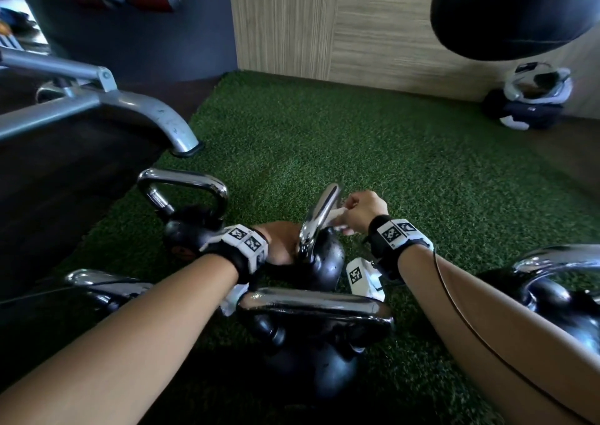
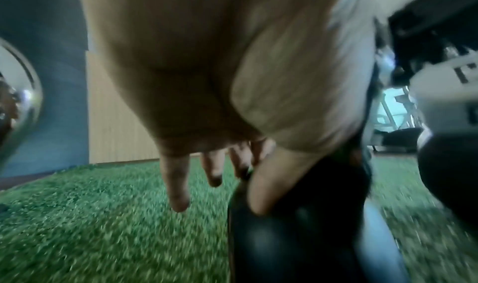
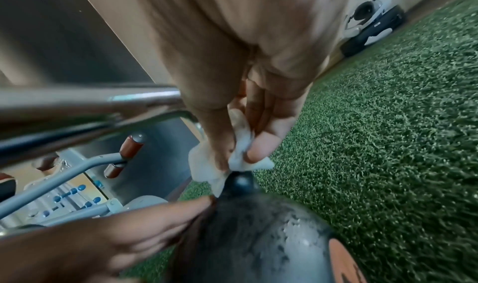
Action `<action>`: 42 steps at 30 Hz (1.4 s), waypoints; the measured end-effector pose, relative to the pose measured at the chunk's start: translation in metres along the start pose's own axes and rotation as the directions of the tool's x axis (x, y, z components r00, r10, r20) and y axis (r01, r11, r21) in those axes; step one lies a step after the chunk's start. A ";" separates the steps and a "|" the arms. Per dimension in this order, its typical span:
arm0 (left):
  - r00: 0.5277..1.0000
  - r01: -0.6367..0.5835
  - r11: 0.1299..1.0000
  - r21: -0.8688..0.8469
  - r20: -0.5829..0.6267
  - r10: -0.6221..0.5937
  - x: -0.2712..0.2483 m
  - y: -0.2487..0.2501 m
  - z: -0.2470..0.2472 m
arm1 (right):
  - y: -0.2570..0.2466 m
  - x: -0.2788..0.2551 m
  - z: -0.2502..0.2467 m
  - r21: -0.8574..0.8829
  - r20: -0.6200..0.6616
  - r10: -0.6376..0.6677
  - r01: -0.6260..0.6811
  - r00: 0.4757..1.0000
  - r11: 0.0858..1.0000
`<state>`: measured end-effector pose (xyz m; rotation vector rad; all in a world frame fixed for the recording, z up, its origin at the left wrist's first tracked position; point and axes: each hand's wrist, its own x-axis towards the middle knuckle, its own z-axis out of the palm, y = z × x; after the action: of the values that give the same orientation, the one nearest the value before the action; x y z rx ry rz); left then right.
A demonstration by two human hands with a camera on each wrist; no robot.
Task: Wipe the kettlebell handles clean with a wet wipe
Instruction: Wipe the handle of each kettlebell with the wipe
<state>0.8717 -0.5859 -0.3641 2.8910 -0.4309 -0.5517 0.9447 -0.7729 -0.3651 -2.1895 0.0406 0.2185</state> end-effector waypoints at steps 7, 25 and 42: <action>0.944 -0.010 0.958 -0.288 -0.317 -0.085 -0.044 0.006 -0.062 | -0.011 0.004 -0.025 -0.009 -0.222 -0.347 0.354 0.911 0.935; 0.959 0.013 0.924 0.382 -0.266 0.097 -0.035 0.010 -0.105 | -0.008 -0.017 -0.068 -0.455 0.162 -0.481 0.498 0.862 0.738; 0.957 0.100 0.983 -0.157 -0.255 -0.138 -0.093 -0.032 -0.046 | -0.053 -0.061 -0.079 -0.627 0.286 -0.407 0.490 0.868 0.605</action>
<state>0.8148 -0.5219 -0.2980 2.8094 -0.1705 -0.1951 0.9017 -0.8091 -0.2668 -2.8270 -0.7847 0.0647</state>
